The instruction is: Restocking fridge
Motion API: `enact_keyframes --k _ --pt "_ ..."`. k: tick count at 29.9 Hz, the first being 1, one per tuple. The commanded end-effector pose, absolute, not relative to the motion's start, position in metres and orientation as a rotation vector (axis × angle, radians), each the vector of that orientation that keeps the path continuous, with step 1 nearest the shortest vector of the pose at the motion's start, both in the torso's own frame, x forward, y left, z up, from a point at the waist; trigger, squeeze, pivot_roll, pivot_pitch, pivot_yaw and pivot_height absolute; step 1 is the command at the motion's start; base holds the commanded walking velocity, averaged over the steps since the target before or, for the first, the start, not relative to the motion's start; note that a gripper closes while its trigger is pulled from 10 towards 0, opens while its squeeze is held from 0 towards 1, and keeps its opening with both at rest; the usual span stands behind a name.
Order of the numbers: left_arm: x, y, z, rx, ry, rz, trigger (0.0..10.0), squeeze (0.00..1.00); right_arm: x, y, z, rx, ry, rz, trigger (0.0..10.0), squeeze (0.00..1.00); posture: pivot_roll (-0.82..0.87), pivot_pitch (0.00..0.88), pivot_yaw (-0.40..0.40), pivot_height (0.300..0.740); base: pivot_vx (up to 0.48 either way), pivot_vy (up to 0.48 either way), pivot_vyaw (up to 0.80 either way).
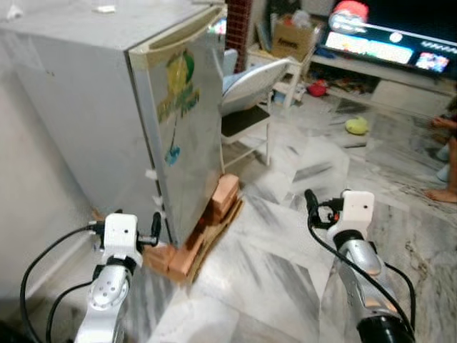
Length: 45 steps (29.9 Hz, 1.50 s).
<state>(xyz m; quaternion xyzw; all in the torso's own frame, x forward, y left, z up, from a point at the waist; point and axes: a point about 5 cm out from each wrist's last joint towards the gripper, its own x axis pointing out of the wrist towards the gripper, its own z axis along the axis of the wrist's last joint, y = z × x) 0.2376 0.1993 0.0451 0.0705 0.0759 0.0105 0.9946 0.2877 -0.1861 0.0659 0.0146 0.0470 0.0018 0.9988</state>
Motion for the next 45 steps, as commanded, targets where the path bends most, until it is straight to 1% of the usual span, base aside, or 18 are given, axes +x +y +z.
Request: enact_keyframes --k 1,14,22,29,41,45 --pt "0.2378 0.1918 0.0478 0.154 0.132 -0.004 10.0 0.00 0.2919 -0.1886 0.0721 0.025 0.077 -0.002 10.0 0.00 0.06 0.000 -0.055 0.740 0.000 0.000 -0.44" --pt "0.2397 0.1878 0.0531 0.126 0.089 -0.034 10.0 0.00 0.2939 -0.1925 0.0728 0.015 0.081 -0.010 10.0 0.00 0.05 0.000 -0.059 0.740 0.000 0.000 -0.05" --pt "0.2408 0.1865 0.0541 0.119 0.082 -0.050 10.0 0.00 0.2931 -0.1924 0.0719 0.015 0.081 -0.011 10.0 0.00 0.05 0.000 -0.055 0.740 0.302 0.000 -0.72" --pt "0.2400 0.1866 0.0536 0.117 0.085 -0.049 10.0 0.00 0.2935 -0.1909 0.0720 0.016 0.080 -0.007 10.0 0.00 0.06 0.000 -0.055 0.740 0.358 0.000 0.00" --pt "0.2387 0.1870 0.0523 0.117 0.091 -0.042 10.0 0.00 0.2924 -0.1902 0.0706 0.011 0.085 -0.003 10.0 0.00 0.05 0.000 -0.056 0.740 0.289 0.380 0.00" --pt "0.2393 0.1880 0.0516 0.131 0.093 -0.030 10.0 0.00 0.2919 -0.1898 0.0701 0.009 0.086 -0.002 10.0 0.00 0.05 0.000 -0.057 0.740 0.000 0.188 0.00"
